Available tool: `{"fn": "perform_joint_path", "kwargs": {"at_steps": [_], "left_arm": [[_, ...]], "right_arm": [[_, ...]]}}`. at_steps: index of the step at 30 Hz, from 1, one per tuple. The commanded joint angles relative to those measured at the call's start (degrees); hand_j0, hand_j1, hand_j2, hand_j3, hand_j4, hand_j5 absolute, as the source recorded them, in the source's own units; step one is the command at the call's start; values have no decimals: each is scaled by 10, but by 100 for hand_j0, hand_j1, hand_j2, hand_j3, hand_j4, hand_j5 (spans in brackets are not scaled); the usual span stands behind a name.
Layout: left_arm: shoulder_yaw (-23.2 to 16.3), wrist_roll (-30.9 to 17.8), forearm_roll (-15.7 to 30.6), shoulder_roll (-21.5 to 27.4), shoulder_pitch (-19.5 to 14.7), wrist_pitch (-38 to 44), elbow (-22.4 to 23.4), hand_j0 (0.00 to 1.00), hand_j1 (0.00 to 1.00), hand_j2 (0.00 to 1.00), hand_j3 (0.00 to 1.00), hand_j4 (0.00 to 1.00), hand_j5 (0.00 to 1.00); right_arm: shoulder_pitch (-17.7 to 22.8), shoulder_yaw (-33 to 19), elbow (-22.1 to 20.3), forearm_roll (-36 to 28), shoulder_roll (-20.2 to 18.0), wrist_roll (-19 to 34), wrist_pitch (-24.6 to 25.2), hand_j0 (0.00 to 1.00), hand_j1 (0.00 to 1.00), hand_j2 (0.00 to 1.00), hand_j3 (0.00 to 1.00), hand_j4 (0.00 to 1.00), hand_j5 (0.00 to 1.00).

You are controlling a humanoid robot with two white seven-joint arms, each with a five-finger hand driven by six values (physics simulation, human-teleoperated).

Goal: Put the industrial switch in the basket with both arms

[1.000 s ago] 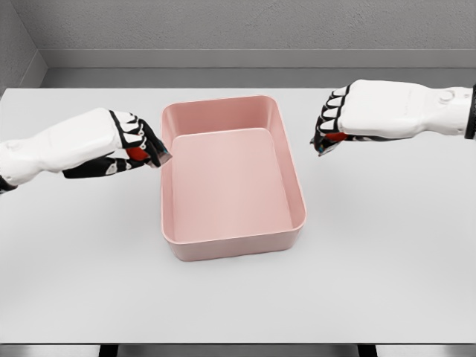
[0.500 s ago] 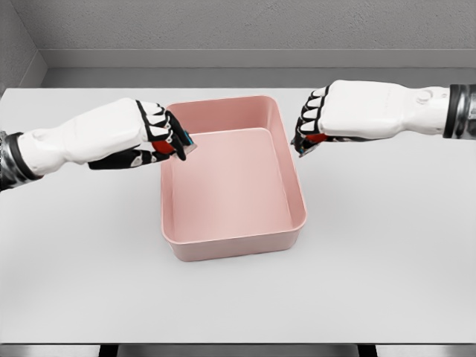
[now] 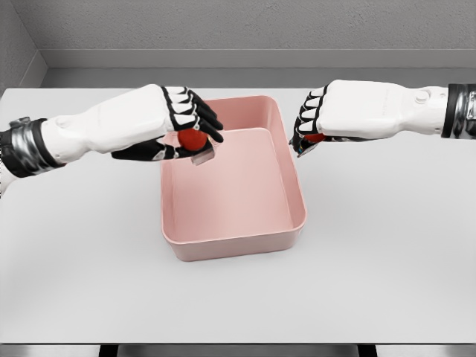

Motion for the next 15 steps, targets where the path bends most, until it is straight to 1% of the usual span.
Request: {"fn": "perform_joint_path", "kwargs": {"at_steps": [1, 11, 14, 15], "left_arm": [[1, 0, 4, -11, -1, 1, 0, 100, 100, 100, 100, 100, 100], [1, 0, 3, -23, -18, 1, 0, 100, 100, 100, 100, 100, 100], [6, 0, 4, -20, -28, 1, 1, 100, 100, 100, 100, 100, 100], [8, 0, 5, -15, -29, 1, 1, 100, 100, 100, 100, 100, 100]], "right_arm": [[0, 0, 0, -3, -1, 0, 2, 56, 56, 56, 56, 56, 56], [-2, 0, 0, -3, -1, 0, 2, 56, 56, 56, 56, 56, 56], [-2, 1, 0, -3, 1, 0, 2, 57, 57, 57, 57, 57, 57], [-2, 1, 0, -3, 7, 0, 2, 57, 57, 57, 57, 57, 57]]}}
